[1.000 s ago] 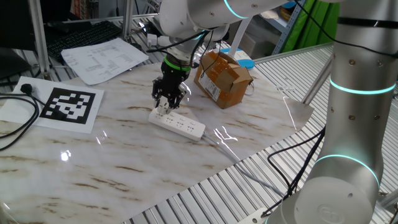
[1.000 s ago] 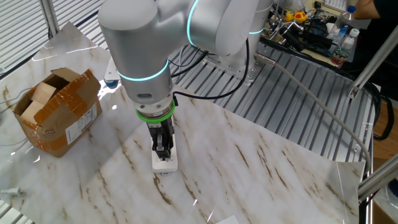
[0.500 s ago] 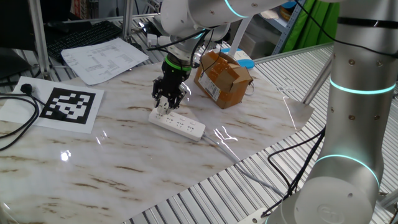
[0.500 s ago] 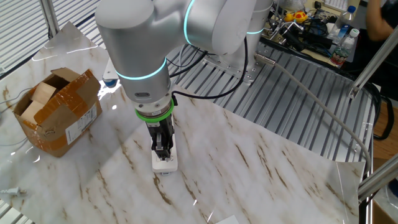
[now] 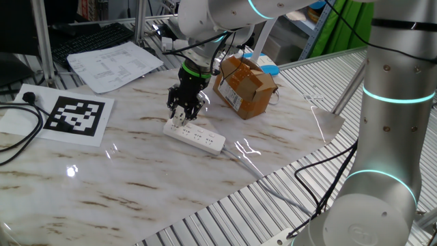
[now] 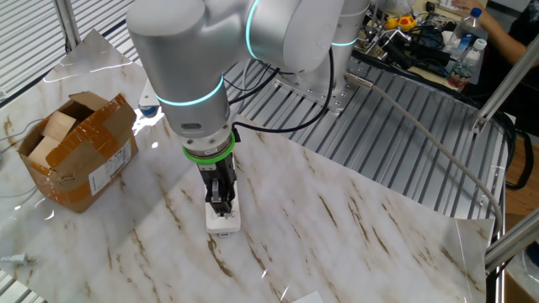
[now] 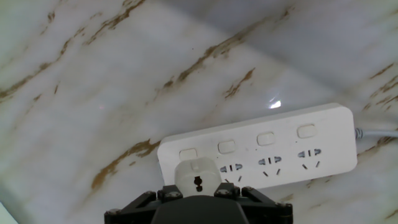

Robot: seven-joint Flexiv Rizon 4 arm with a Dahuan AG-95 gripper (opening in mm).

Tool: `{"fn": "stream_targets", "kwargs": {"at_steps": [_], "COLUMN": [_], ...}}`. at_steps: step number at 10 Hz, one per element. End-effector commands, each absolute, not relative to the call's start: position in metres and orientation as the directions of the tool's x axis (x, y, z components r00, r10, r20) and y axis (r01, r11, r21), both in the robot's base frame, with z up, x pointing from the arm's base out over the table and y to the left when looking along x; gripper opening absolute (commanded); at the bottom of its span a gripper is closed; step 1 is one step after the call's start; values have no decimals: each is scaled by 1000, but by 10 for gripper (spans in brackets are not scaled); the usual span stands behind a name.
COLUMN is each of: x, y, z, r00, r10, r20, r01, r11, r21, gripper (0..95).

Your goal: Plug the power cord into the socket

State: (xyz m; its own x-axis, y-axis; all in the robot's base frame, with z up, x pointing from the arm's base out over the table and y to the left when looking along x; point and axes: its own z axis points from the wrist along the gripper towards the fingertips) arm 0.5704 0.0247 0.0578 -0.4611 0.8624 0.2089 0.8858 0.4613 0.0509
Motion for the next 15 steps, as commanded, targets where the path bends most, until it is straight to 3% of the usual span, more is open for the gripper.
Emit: {"fn": "stream_targets", "kwargs": {"at_steps": [1, 15], "x": [571, 573], "y": [25, 25], "z": [57, 59], "r00": [-460, -460], "r10": [862, 857], "r20": [215, 231], "r01": [886, 885], "r11": [461, 464], "r21": [49, 41], "gripper": [0, 0]}}
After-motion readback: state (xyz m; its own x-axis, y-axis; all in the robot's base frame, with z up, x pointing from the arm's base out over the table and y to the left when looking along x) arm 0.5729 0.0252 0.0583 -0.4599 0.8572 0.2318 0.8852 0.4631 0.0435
